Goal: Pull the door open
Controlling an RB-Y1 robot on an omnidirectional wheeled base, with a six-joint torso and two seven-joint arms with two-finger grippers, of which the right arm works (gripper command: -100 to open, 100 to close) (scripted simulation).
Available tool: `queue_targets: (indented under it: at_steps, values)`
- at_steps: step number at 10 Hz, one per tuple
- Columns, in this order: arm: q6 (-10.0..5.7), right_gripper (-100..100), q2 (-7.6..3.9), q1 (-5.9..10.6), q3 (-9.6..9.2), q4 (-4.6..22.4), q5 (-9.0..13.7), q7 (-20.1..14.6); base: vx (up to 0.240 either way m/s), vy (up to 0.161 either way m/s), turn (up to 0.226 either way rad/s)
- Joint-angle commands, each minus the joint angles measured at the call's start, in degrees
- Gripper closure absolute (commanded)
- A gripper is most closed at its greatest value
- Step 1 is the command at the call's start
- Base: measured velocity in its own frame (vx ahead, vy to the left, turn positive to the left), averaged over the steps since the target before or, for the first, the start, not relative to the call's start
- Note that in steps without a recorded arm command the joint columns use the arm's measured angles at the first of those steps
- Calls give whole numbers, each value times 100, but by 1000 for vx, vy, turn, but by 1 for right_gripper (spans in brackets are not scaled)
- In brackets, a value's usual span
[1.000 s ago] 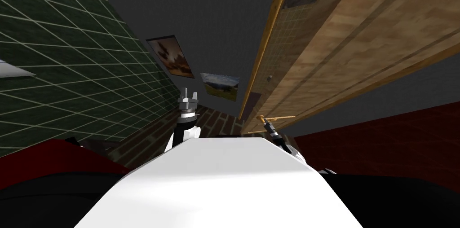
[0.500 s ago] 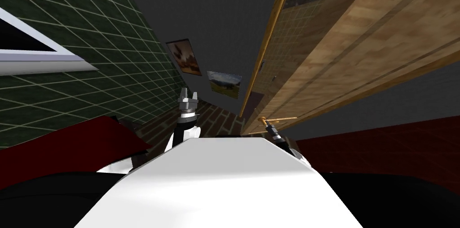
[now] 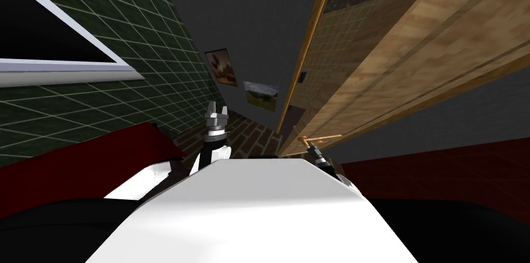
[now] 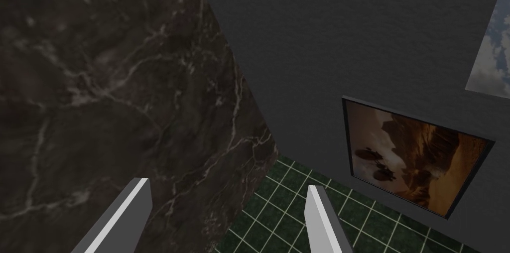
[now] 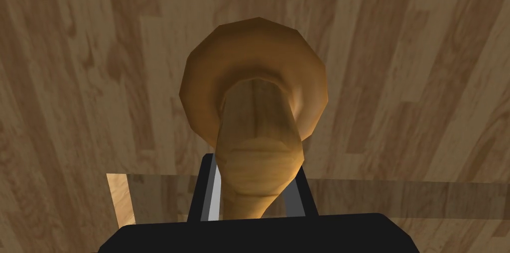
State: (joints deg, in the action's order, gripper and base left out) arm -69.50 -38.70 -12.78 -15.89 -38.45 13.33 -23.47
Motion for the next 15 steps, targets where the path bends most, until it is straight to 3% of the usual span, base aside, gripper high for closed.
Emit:
queue_targets:
  at_steps: [1,10,11,15]
  values:
    - [-43,100,-7,25,-11,48,-5,-10,-264,-101,240]
    - [-235,100,-59,157,-54,329,-12,-83,-222,-90,167]
    - [-236,100,-12,156,-87,321,-32,-84,-86,-32,35]
    - [-345,100,-32,181,-126,441,-22,-110,-190,-76,171]
